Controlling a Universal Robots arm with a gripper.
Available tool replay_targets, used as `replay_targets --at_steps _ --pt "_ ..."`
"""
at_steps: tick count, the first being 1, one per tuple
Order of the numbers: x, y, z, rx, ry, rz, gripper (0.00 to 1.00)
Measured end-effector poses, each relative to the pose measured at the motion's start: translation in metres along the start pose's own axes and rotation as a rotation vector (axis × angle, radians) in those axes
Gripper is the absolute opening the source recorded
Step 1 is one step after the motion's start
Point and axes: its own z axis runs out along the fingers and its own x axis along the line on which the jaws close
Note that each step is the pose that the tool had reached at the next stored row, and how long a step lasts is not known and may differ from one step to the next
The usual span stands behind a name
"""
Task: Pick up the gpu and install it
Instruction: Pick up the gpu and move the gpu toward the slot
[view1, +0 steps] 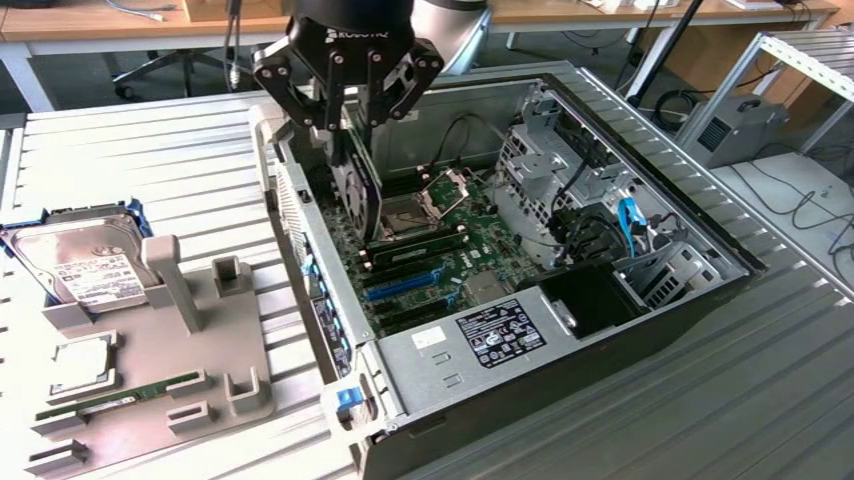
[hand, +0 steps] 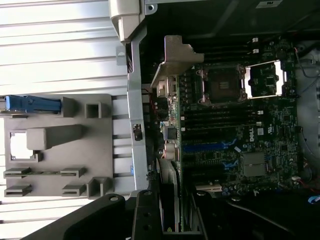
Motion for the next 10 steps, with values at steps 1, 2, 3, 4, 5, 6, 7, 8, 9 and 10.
replay_targets --at_steps 1,2,3,4,5,6,7,8,9,10 --pt "-0.001 0.0001 0.0001 0.0003 0.0 0.0 0.29" --pt "-0.003 0.0002 0.0003 0.0009 -0.0001 0.0 0.29" --pt "-0.004 0.0003 0.0005 0.0012 -0.0001 0.0 0.29" --pt "-0.005 0.0004 0.0006 0.0016 -0.0001 0.0 0.29" --pt "-0.006 0.0005 0.0007 0.002 -0.0001 0.0 0.29" --pt "-0.008 0.0006 0.0009 0.0023 -0.0002 0.0 0.29" --pt "-0.009 0.0007 0.001 0.0026 -0.0002 0.0 0.29" --pt "-0.018 0.0016 0.0019 0.0045 -0.0003 0.0 0.29" --pt "-0.023 0.002 0.0023 0.0053 -0.0004 0.0 0.29" --pt "-0.024 0.0021 0.0024 0.0054 -0.0004 0.0 0.29"
